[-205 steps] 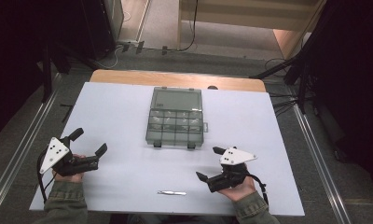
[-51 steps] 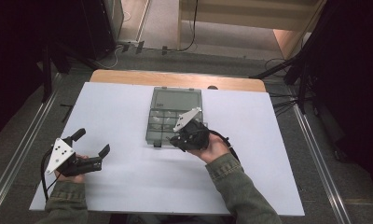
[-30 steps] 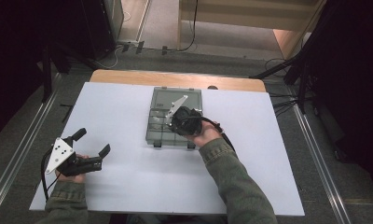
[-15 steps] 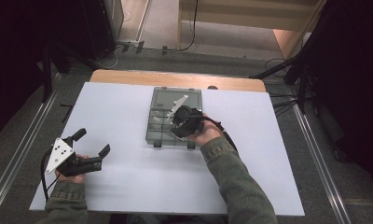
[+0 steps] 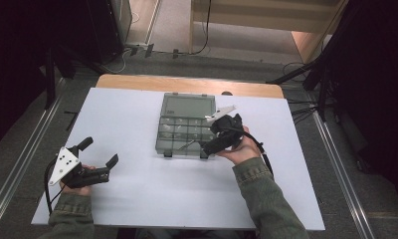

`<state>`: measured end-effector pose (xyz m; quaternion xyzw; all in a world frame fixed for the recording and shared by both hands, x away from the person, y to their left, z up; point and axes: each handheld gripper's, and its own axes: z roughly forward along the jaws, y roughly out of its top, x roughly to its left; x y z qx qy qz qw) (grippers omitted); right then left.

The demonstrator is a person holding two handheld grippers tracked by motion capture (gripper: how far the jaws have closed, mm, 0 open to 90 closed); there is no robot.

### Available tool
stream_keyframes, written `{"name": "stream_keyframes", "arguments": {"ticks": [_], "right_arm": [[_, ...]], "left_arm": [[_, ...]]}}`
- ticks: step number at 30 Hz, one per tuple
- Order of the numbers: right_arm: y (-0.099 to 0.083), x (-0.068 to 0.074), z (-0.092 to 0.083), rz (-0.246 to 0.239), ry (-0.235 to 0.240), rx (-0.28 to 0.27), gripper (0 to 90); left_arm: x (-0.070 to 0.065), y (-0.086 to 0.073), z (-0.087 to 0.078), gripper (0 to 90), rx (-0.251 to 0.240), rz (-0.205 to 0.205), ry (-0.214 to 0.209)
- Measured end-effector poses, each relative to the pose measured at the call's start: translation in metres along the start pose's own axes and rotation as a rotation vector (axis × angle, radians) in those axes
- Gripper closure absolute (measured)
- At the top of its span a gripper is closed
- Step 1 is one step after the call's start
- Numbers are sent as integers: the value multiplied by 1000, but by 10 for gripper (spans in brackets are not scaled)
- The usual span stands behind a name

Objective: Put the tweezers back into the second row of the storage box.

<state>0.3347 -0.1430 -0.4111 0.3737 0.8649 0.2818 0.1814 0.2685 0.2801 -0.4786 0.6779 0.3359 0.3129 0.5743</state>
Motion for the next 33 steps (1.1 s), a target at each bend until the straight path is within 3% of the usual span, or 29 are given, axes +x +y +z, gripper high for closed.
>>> {"name": "stream_keyframes", "arguments": {"ticks": [3, 16, 20, 22, 27, 33], "right_arm": [[-12, -6, -9, 55, -4, -26, 0], [-65, -16, -41, 123, -24, -93, 0], [-82, -19, -47, 159, -16, -120, 0], [-90, -19, -50, 168, -32, -110, 0], [-109, -22, -53, 187, -50, -142, 0], [-129, -22, -53, 234, -35, -202, 0]], "left_arm": [[0, 0, 0, 0, -1, -3, 0], [-2, 1, -1, 0, 2, 1, -6], [-2, 1, -1, 0, 3, -3, -1], [-2, 1, -1, 0, 3, -1, -2], [-2, 1, -2, 0, 1, -4, 0], [-1, 1, -2, 0, -3, -6, 2]]}}
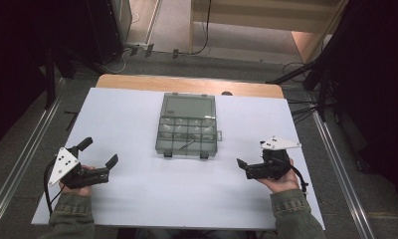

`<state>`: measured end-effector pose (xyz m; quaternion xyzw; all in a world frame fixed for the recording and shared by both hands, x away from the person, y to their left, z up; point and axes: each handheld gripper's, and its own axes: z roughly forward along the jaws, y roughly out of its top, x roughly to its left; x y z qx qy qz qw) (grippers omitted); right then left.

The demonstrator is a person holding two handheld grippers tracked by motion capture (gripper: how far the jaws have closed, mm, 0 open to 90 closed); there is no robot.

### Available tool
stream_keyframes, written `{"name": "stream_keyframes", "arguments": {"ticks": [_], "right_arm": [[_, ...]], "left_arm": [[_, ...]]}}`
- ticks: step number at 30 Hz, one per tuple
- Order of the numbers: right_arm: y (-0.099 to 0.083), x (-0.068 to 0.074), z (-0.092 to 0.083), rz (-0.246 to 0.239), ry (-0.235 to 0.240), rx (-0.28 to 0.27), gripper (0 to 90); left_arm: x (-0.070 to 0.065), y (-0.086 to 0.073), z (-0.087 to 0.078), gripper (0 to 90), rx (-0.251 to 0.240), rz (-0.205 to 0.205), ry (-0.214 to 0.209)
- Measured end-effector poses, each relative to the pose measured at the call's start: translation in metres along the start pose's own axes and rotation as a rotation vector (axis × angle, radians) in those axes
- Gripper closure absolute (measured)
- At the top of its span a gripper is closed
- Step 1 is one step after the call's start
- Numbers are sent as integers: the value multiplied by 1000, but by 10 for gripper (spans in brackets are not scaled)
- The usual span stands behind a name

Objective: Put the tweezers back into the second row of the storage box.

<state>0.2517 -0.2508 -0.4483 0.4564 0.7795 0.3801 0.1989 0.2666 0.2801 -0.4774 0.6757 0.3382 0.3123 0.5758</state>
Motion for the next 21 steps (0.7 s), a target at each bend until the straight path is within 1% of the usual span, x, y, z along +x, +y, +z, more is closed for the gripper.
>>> {"name": "stream_keyframes", "arguments": {"ticks": [4, 5, 7, 8, 10, 11, 12, 14, 15, 16, 18, 21], "right_arm": [[-4, 1, -3, 9, -1, -7, 0], [-5, 1, -5, 8, -4, -21, 0], [-9, 3, -8, 22, 4, -70, 0], [-11, 3, -9, 27, 8, -81, 0], [-15, 4, -10, 34, 8, -82, 0], [-18, 4, -11, 34, 6, -95, 0], [-22, 4, -12, 42, 6, -118, 0], [-28, 3, -13, 55, 11, -118, 0], [-33, 3, -14, 58, 9, -137, 0], [-38, 3, -15, 58, 2, -158, 0], [-46, 3, -15, 54, -8, -179, 0], [-62, 3, -14, 50, -4, -212, 0]], "left_arm": [[0, 0, 0, 0, 0, -1, 0], [0, 0, 0, 0, 0, -1, 0], [0, 0, -1, 0, 1, 0, -1], [0, 0, -1, 0, 0, 0, 0], [0, 0, -1, 0, 2, 1, 0], [0, 0, -1, 0, 2, 1, 0], [0, 0, -1, 0, 2, 2, 0], [0, 0, -1, 0, 3, 2, -1], [0, 0, -1, 0, 3, 1, 0], [0, 0, -1, 0, 3, 1, -1], [0, 0, -1, 0, 3, 2, -1], [0, 0, 0, 0, 5, 2, -2]]}}
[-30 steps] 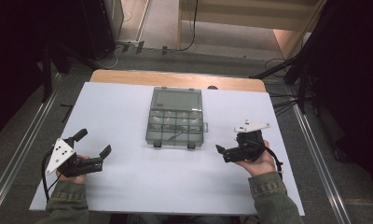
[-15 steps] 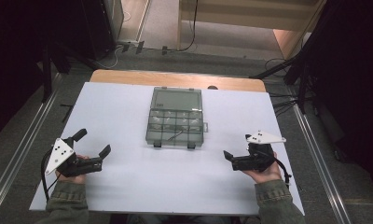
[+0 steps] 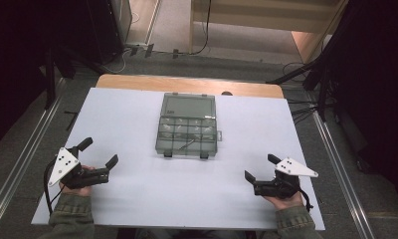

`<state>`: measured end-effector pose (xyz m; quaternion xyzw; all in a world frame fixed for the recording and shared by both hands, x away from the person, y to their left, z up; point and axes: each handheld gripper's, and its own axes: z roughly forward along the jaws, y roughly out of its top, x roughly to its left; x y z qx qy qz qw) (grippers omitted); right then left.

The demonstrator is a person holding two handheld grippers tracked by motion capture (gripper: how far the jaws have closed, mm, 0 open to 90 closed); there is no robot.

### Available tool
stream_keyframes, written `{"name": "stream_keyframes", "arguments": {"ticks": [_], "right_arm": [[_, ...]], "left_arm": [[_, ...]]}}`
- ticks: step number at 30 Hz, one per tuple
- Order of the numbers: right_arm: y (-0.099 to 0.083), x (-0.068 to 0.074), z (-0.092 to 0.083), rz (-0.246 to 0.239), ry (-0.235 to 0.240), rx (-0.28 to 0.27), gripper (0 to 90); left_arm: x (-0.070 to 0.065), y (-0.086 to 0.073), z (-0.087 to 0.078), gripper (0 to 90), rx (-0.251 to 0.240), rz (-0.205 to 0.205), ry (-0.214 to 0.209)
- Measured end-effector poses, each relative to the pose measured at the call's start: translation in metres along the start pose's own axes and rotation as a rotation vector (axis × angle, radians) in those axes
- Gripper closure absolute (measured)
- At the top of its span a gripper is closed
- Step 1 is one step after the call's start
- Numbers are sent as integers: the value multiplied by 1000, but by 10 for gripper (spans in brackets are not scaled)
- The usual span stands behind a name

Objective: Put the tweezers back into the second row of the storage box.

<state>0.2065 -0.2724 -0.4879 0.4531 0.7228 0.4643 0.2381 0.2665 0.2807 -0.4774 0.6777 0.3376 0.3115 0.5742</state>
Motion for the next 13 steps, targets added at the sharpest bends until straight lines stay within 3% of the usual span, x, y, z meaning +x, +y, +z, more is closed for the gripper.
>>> {"name": "stream_keyframes", "arguments": {"ticks": [6, 10, 13], "right_arm": [[-18, -6, -5, 38, -37, -97, 0], [-18, -9, -3, 49, -43, -86, 0], [-17, -8, 0, 23, -47, -70, 0]], "left_arm": [[0, 0, 1, 0, 5, 2, -4], [0, -1, 1, 0, 9, 1, -3], [0, -1, 1, 0, 13, 4, 0]]}}
